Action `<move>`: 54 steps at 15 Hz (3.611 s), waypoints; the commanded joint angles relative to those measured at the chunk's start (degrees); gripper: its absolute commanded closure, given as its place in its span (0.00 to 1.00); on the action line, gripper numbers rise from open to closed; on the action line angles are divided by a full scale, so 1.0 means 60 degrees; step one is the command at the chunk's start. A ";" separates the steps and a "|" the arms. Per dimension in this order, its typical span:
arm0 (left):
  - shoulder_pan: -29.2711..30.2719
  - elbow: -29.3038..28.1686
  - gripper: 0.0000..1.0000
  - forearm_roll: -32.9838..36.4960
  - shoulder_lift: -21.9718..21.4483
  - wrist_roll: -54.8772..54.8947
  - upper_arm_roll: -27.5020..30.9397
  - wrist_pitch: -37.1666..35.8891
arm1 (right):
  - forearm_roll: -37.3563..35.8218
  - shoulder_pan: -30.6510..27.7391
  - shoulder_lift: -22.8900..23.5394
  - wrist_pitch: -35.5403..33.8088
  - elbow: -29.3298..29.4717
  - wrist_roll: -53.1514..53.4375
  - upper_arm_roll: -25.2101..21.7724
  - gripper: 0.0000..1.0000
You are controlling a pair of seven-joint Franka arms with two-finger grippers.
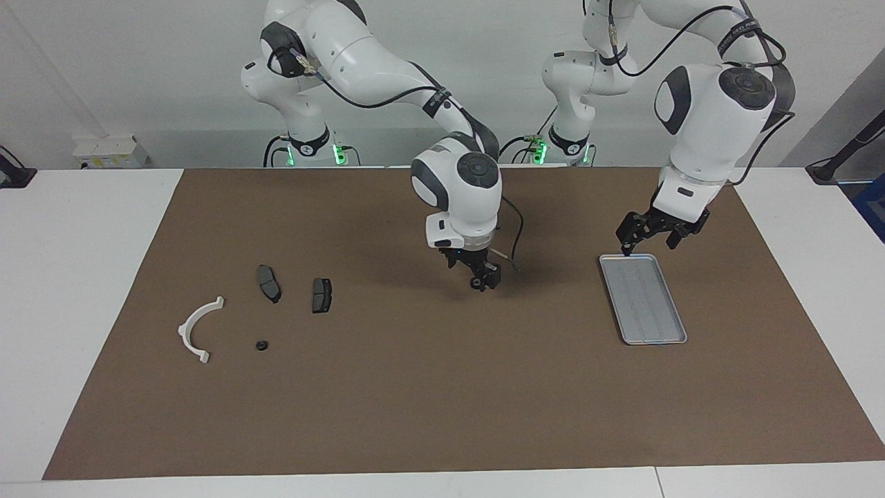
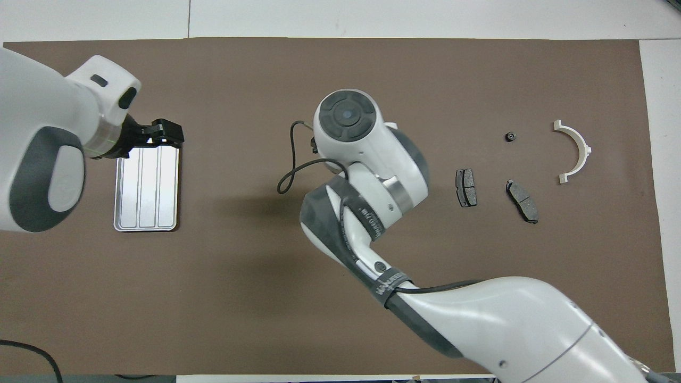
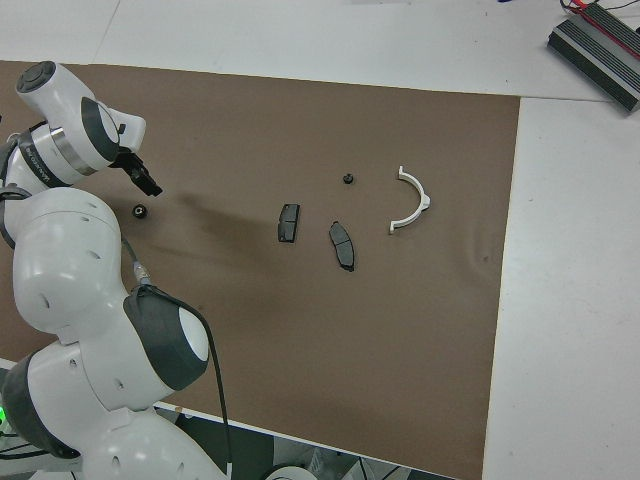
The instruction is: Pick bearing gear from pile to tray
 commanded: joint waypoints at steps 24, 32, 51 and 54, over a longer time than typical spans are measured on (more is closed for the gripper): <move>-0.3653 -0.1422 0.00 -0.0427 0.2688 -0.3614 0.0009 0.3655 | -0.0748 -0.5466 0.0488 0.2611 -0.2157 -0.8576 0.0078 0.03; -0.3829 -0.1715 0.00 -0.0442 0.2571 -0.3688 0.0023 0.3597 | -0.0733 -0.5452 0.0400 0.2582 -0.2436 -0.8576 0.0078 0.64; -0.1697 0.0098 1.00 -0.0427 0.1110 -0.1131 0.0140 0.0514 | -0.0660 -0.4341 -0.1431 -0.1764 -0.0740 -0.9298 0.0166 1.00; 0.0222 0.0847 1.00 -0.0427 0.0755 0.1516 0.0155 -0.0970 | -0.0296 -0.3112 -0.1431 -0.2734 0.0024 -0.6769 0.0239 1.00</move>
